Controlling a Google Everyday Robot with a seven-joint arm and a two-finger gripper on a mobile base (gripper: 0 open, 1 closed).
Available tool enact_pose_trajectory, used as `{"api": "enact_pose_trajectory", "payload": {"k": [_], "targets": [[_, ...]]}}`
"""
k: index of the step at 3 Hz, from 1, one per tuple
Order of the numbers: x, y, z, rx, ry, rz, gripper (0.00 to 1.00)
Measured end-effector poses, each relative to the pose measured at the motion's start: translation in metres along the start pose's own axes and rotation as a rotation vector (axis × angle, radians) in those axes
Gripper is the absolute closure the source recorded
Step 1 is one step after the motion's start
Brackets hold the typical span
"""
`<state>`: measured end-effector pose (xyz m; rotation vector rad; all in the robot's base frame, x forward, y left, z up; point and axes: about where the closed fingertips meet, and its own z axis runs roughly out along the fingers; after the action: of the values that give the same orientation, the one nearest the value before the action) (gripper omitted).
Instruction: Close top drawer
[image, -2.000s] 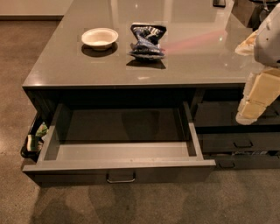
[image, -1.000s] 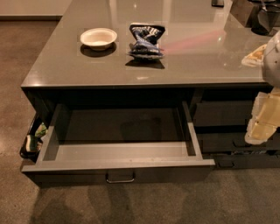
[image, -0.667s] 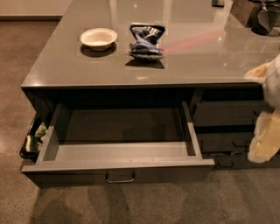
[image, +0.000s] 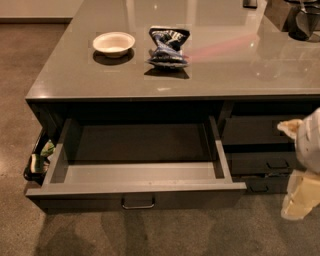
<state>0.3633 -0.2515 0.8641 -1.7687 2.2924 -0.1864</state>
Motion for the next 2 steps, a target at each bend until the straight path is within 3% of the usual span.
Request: {"api": "enact_pose_trajectory", "payload": {"k": [2], "targets": [[0.026,0.036,0.059,-0.053,-0.026,0.04,0.0]]}}
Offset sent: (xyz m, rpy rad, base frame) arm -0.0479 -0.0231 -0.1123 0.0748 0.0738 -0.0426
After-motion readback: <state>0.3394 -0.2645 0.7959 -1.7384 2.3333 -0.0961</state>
